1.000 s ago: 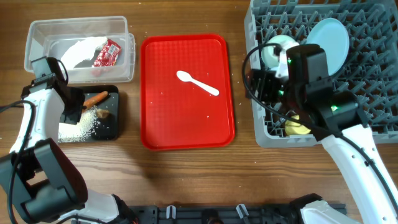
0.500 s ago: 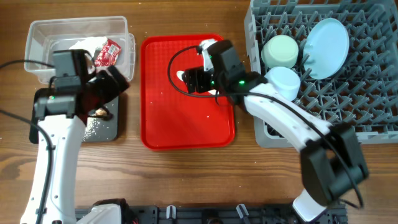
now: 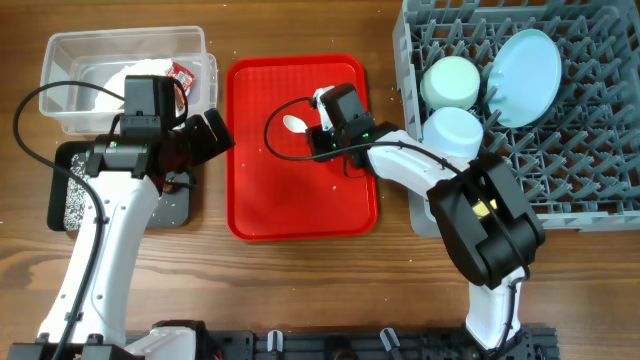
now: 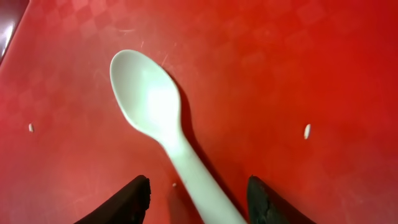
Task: Sort waste into correct bins and load items into the dishwasher rack
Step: 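Reach the right gripper to the white spoon and grasp it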
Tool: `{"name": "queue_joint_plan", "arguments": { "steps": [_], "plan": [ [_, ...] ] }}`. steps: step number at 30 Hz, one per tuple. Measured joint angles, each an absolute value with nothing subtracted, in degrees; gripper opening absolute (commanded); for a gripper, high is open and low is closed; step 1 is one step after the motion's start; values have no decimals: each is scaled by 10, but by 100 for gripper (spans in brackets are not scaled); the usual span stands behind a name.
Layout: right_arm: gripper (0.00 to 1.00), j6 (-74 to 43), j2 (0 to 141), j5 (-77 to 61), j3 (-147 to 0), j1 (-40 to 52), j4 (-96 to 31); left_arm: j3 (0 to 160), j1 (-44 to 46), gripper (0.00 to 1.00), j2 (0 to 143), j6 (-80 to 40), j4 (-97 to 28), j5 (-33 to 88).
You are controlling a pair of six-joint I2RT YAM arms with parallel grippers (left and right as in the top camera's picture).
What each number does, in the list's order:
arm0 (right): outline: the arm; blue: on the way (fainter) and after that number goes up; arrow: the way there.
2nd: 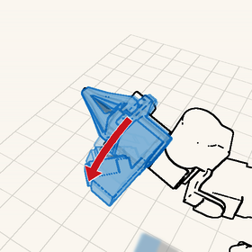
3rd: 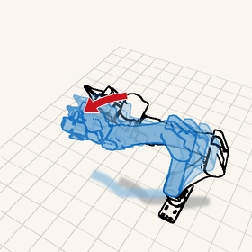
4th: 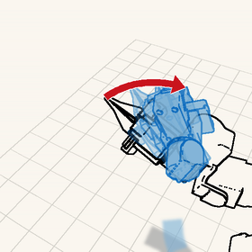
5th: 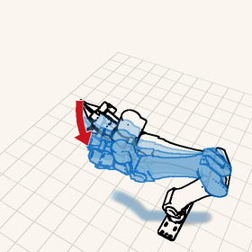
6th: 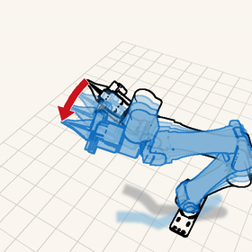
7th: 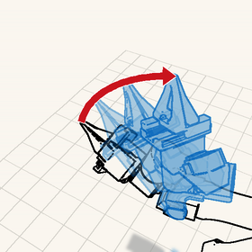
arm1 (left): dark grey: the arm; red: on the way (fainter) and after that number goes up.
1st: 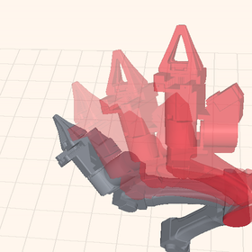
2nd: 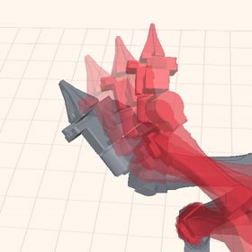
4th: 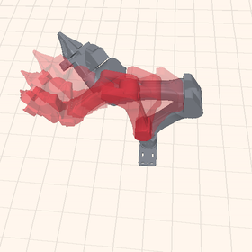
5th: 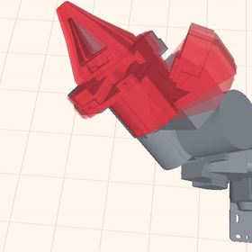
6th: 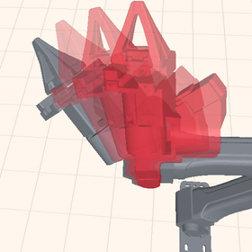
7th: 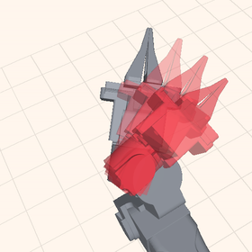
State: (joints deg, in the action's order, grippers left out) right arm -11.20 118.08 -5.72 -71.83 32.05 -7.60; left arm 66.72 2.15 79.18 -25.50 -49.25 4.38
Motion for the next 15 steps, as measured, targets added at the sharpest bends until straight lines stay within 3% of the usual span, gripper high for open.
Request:
{"name": "queue_joint_plan", "arguments": {
  "steps": [6, 15],
  "plan": [
    [17, -139, 1187, -54, -718, 332, -77, 667, 22, 100, 792, -255, -493, 44],
    [4, -276, 1187, -67, -726, 389, -108, 667, 22, 100, 792, -255, -493, 44]
  ]
}}
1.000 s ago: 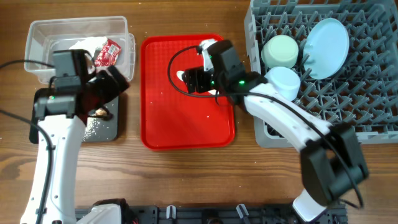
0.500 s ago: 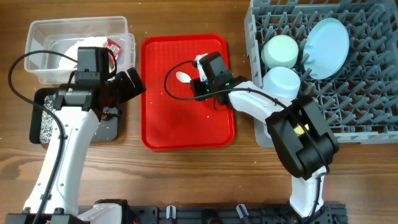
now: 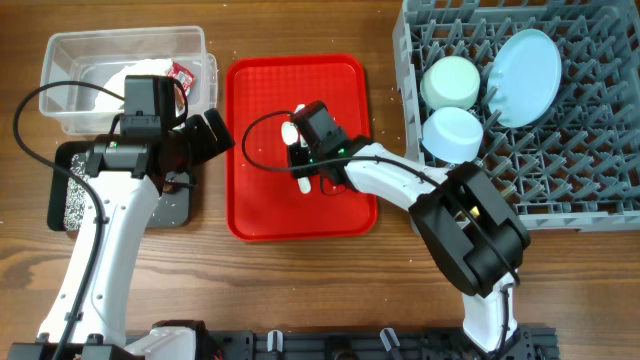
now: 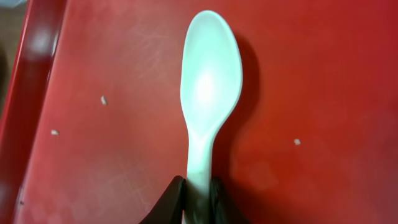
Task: Sort waste into correct bins and load items into the dishwasher rack
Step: 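Reach the right gripper to the white spoon and grasp it, then carry the white spoon with the right gripper into the dish rack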
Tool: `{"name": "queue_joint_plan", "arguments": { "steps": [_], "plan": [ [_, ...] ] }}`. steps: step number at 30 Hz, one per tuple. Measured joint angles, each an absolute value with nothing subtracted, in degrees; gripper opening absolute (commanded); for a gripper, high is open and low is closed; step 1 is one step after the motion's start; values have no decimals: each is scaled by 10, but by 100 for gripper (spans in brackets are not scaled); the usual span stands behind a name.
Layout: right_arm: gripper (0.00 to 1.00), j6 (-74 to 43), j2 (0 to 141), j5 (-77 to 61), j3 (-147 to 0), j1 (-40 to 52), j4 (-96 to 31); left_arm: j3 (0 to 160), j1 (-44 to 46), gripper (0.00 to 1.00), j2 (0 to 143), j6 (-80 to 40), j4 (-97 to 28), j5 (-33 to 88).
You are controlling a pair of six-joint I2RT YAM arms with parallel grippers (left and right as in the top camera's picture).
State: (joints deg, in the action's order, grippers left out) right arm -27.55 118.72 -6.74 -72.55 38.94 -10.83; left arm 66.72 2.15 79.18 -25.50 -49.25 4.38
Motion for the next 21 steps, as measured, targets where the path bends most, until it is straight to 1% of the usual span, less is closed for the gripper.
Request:
{"name": "queue_joint_plan", "arguments": {
  "steps": [5, 11, 14, 17, 21],
  "plan": [
    [4, -357, 1186, -74, -731, 391, -112, 667, 22, 100, 792, -255, -493, 44],
    [4, -380, 1183, -81, -735, 389, -133, 667, 22, 100, 792, -255, -493, 44],
    [4, -382, 1154, -86, -730, 370, -183, 667, 22, 100, 792, -255, -493, 44],
    [4, -374, 1085, -88, -724, 341, -216, 667, 22, 100, 792, -255, -493, 44],
    [4, -352, 895, -91, -733, 276, -322, 667, 22, 100, 792, -255, -491, 44]
  ]
}}
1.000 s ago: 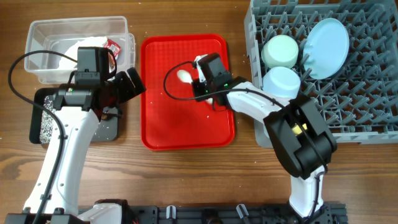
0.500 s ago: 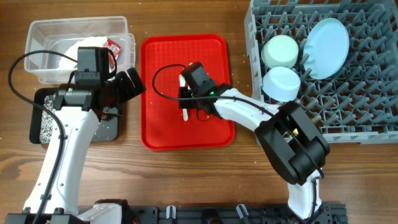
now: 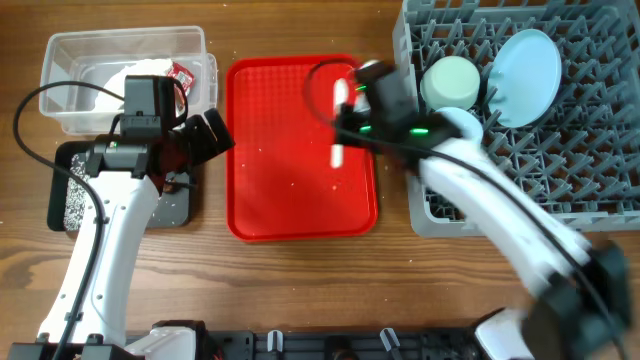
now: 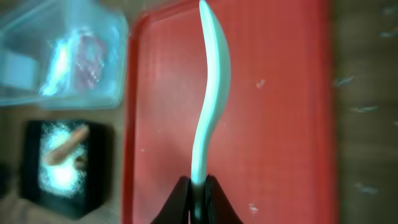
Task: Sort waste into correct bins and load items into the dishwasher rack
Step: 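Carry the white spoon with the right gripper into the dish rack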
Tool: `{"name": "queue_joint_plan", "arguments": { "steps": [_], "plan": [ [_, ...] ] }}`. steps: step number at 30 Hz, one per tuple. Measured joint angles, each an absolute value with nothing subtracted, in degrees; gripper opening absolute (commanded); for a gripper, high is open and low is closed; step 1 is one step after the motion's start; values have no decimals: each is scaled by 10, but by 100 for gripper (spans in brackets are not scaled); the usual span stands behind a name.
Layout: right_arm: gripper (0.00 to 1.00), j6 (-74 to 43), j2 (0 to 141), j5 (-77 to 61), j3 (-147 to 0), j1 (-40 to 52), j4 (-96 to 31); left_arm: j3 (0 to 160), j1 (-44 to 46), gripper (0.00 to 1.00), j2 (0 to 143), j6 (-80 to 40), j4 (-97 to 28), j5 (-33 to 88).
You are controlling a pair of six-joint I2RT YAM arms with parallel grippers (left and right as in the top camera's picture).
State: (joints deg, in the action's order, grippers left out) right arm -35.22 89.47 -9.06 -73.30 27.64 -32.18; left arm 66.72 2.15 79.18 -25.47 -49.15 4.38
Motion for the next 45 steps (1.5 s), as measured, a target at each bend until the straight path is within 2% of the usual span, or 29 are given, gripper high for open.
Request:
{"name": "queue_joint_plan", "arguments": {
  "steps": [5, 10, 15, 20, 23, 24, 25, 28, 32, 33, 34, 36, 38, 42, 44, 45],
  "plan": [
    [4, -342, 703, -34, -738, 152, -490, 667, 22, 100, 792, -255, -493, 44],
    [4, -412, 620, 140, -740, 33, -651, 667, 22, 100, 792, -253, -493, 44],
    [4, -541, 632, 291, -662, -37, -597, 667, 22, 100, 792, -253, -493, 44],
    [4, -632, 687, 337, -560, -47, -488, 667, 22, 100, 792, -251, -493, 44],
    [4, -683, 724, 348, -537, -64, -471, 667, 22, 100, 792, -251, -493, 44],
    [9, -692, 732, 348, -537, -71, -470, 667, 22, 100, 792, -251, -493, 44],
    [35, -699, 740, 350, -537, -77, -470, 667, 22, 100, 792, -251, -493, 44],
    [75, -716, 754, 350, -537, -88, -466, 667, 22, 100, 792, -251, -493, 44],
    [86, -722, 755, 350, -537, -90, -458, 667, 22, 100, 792, -251, -493, 44],
    [90, -720, 755, 350, -537, -90, -456, 667, 22, 100, 792, -251, -493, 44],
    [100, -712, 755, 350, -537, -90, -454, 667, 22, 100, 792, -251, -493, 44],
    [100, -663, 754, 343, -539, -90, -454, 667, 22, 100, 792, -251, -493, 44],
    [100, -540, 734, 293, -570, -91, -457, 667, 22, 100, 792, -251, -493, 44],
    [100, -289, 644, 68, -686, -93, -504, 667, 22, 100, 792, -251, -492, 44],
    [100, -249, 612, 6, -710, -93, -506, 667, 22, 100, 792, -251, -493, 44],
    [100, -207, 559, -81, -732, -93, -507, 667, 22, 100, 792, -251, -492, 44]
  ]
}}
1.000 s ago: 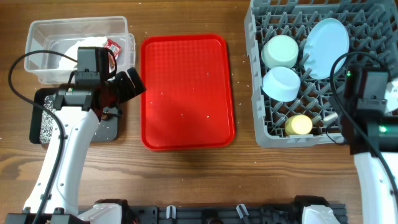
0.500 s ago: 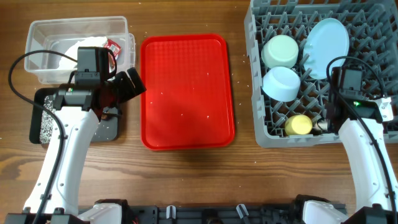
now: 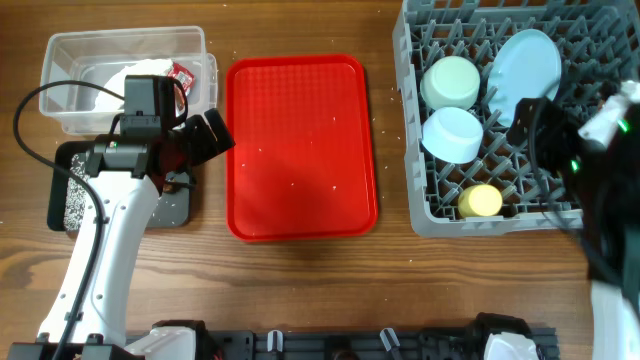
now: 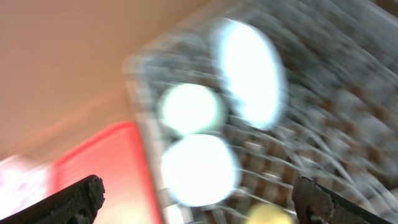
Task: Sort waste into correct bins and load items into the dishwasher rack
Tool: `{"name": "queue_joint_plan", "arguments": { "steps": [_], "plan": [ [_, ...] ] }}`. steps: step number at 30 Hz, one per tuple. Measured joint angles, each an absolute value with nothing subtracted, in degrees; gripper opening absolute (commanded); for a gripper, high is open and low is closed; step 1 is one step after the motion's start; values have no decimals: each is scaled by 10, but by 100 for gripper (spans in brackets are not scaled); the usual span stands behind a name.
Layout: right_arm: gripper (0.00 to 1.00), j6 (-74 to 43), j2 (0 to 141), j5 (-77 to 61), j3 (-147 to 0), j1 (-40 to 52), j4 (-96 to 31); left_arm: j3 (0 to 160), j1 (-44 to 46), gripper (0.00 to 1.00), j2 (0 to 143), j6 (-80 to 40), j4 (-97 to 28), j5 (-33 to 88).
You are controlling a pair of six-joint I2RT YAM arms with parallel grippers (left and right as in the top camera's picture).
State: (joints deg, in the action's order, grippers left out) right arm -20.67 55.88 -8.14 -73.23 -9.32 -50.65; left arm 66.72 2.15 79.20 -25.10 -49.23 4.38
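Note:
The red tray (image 3: 300,215) lies bare apart from crumbs. The white spoon shows in neither view. My right gripper (image 3: 535,125) hangs over the grey dishwasher rack (image 3: 500,222) near its right side. In the blurred right wrist view its fingers (image 4: 87,194) stand far apart, so my right gripper (image 4: 199,214) is open with nothing between them. Below it are the pale green bowl (image 4: 189,109), the white bowl (image 4: 199,168) and the light blue plate (image 4: 249,74). My left gripper (image 3: 208,135) hovers at the left of the tray and looks open and empty.
A yellow cup (image 3: 480,200) sits in the rack's front row. A clear bin (image 3: 60,50) with wrappers stands at the back left. A black bin (image 3: 70,200) with food scraps stands in front of it, under the left arm.
My right gripper held the spoon over the tray's far right corner. Now it is open over the rack's right side and the spoon is out of sight. The left arm has not moved.
My right gripper stood open around the spoon's handle on the tray. Then it was shut on the handle. Then it held the spoon up near the tray's far right corner. Now it is open over the rack and the tray holds no spoon.

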Motion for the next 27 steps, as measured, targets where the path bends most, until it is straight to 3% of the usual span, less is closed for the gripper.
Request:
{"name": "queue_joint_plan", "arguments": {
  "steps": [5, 9, 12, 18, 24, 27],
  "plan": [
    [100, -207, 467, -212, -738, -93, -514, 667, 22, 100, 792, -251, -493, 44],
    [100, -207, 462, -221, -735, -93, -598, 667, 22, 100, 792, -251, -493, 44],
    [100, -158, 462, -225, -727, -89, -580, 667, 22, 100, 792, -251, -493, 44],
    [100, 10, 379, -242, -588, -87, -408, 667, 22, 100, 792, -251, -493, 44],
    [100, 8, 223, -244, -283, -79, -83, 667, 22, 100, 792, -251, -493, 44],
    [100, -4, 157, -244, -147, -66, 18, 667, 22, 100, 792, -251, -493, 44]
  ]
}}
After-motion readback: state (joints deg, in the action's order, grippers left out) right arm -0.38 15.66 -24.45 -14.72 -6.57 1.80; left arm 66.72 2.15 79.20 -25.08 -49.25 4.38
